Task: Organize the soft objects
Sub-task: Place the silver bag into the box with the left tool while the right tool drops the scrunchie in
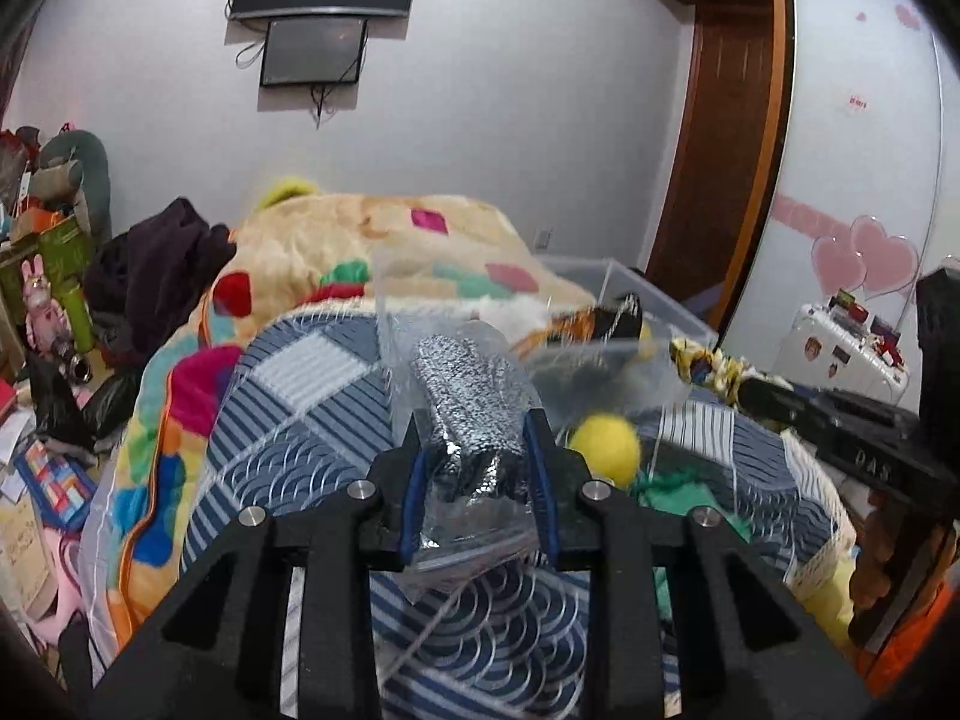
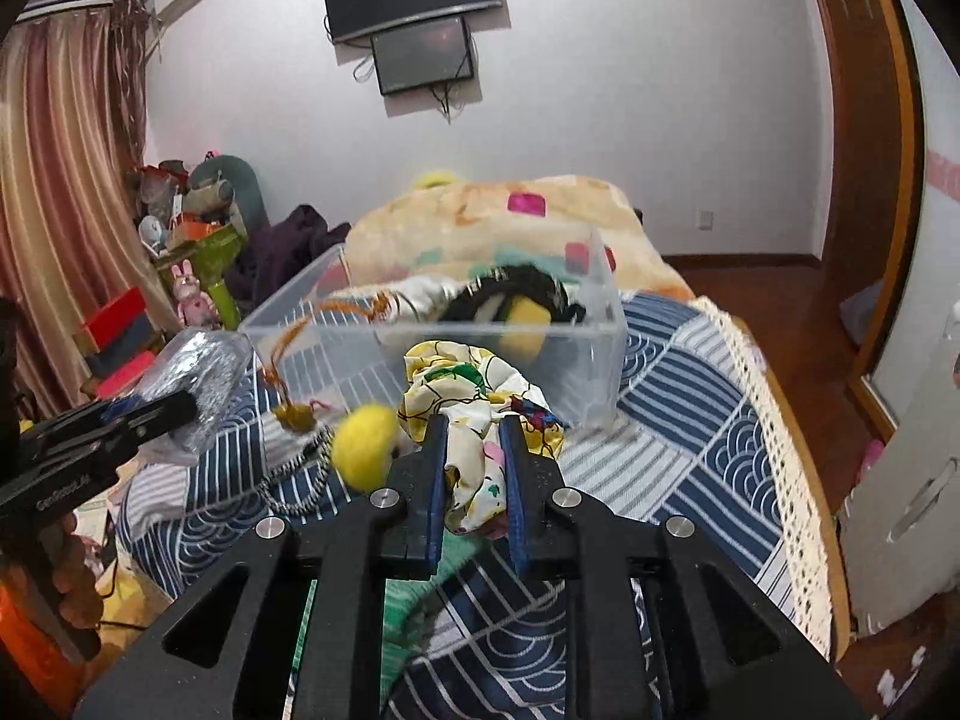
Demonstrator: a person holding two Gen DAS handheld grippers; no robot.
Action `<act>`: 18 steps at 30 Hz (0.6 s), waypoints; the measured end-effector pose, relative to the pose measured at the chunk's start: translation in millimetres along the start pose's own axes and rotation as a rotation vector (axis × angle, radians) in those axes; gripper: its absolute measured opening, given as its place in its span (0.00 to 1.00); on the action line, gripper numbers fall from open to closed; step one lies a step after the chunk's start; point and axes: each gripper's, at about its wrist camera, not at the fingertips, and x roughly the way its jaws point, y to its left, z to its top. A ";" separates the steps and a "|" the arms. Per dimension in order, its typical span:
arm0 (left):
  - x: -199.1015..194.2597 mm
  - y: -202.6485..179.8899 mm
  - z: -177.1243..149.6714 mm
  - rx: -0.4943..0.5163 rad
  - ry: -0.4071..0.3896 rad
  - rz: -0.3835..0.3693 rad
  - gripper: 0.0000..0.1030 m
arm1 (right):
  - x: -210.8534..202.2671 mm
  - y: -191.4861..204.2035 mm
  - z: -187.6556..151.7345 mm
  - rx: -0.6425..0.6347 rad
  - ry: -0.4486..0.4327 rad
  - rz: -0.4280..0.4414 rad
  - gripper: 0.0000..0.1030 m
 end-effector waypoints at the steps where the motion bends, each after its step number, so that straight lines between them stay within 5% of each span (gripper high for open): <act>1: 2.3 -1.2 5.9 0.005 -0.008 -0.002 0.29 | -0.2 0.5 1.4 -0.001 -0.006 -0.003 0.15; 18: 68.3 -7.3 48.2 0.010 0.053 -0.046 0.29 | 15.2 8.5 42.1 -0.013 -0.089 -0.031 0.15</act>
